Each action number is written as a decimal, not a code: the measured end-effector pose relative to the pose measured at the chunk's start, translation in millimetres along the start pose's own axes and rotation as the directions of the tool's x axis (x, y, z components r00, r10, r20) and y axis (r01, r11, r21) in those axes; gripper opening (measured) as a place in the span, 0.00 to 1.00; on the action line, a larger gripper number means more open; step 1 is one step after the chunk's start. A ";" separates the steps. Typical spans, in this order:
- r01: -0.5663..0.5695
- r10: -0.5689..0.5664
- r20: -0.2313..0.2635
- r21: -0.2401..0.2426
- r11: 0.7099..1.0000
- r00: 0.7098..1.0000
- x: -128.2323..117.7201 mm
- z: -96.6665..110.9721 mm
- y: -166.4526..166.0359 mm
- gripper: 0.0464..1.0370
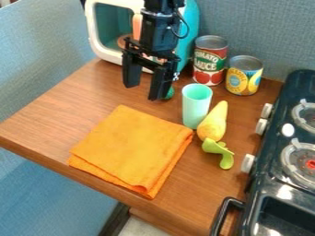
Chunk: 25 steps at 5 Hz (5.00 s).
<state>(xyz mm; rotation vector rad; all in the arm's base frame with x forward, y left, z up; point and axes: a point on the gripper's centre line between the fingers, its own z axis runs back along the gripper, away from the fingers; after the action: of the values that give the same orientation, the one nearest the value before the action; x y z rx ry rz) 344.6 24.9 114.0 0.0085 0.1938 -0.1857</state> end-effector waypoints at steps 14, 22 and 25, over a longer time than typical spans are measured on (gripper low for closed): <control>-0.107 0.113 0.177 -0.046 0.993 0.978 94.7 -12.5 1.0 0.96; -0.088 0.096 0.148 -0.057 0.994 0.984 83.6 -14.6 0.8 0.05; -0.249 0.264 0.173 -0.100 0.963 0.949 19.5 31.0 75.9 0.05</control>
<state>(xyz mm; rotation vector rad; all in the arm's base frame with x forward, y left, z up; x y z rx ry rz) 383.3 95.1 139.9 -0.0596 0.0130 0.0816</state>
